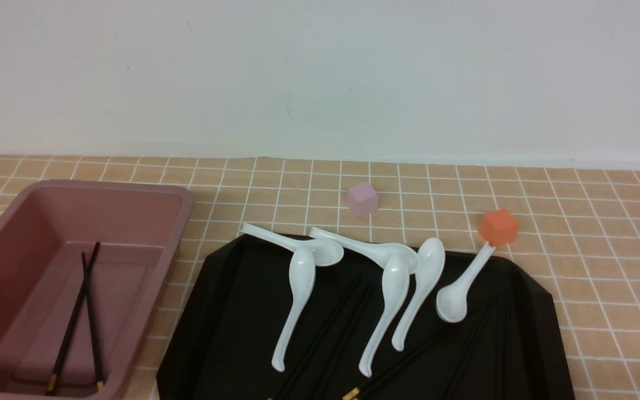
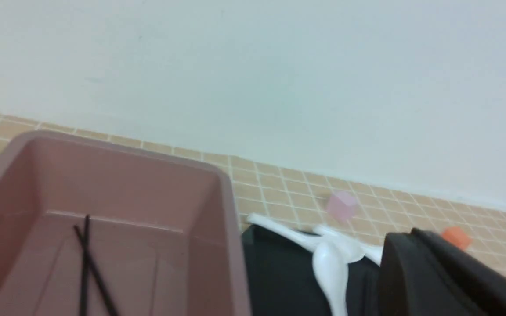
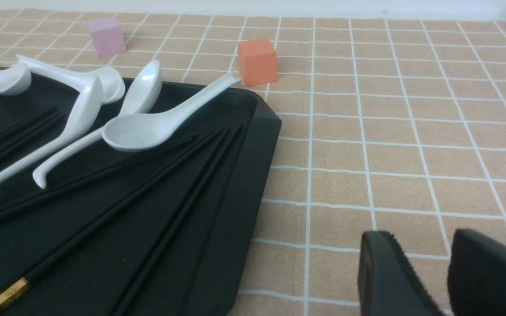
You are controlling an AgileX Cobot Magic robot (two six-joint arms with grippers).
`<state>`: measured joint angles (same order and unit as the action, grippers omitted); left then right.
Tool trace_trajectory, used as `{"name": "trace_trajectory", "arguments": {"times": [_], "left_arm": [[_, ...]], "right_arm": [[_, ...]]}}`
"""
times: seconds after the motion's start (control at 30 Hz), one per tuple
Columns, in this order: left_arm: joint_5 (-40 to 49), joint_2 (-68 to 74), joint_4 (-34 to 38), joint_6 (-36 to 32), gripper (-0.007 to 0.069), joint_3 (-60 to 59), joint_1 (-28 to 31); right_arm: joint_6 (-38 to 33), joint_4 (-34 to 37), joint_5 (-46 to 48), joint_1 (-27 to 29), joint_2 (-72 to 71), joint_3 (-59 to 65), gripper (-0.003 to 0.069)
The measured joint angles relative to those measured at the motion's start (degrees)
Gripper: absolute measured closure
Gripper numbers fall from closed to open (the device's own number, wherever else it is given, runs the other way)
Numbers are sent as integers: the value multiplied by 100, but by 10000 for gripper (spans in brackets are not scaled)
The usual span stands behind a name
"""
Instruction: On brown tablecloth take chopsticks from black tray and put them in box.
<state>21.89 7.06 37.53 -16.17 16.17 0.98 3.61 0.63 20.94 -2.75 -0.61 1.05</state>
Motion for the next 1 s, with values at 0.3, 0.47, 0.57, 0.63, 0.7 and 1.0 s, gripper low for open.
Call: {"name": "trace_trajectory", "arguments": {"times": [0.3,0.47,0.57,0.63,0.7,1.0], "left_arm": [[-118,-326,-3039,2665,634,-1071,-992],[-246,-730,-3696,3624,631,-1680,-1099],[-186,-766,-3753,3741,631,-1760,-1104],[-96,-774,-3792,3763,629,-1771,-1104],[-39,-774,-3827,3776,629,-1778,-1104],[-1,-774,-3853,3782,623,-1786,-1104]], "right_arm": [[0,0,0,0,0,0,419],[0,0,0,0,0,0,419],[0,0,0,0,0,0,419],[0,0,0,0,0,0,419],[0,0,0,0,0,0,419],[0,0,0,0,0,0,419]]}}
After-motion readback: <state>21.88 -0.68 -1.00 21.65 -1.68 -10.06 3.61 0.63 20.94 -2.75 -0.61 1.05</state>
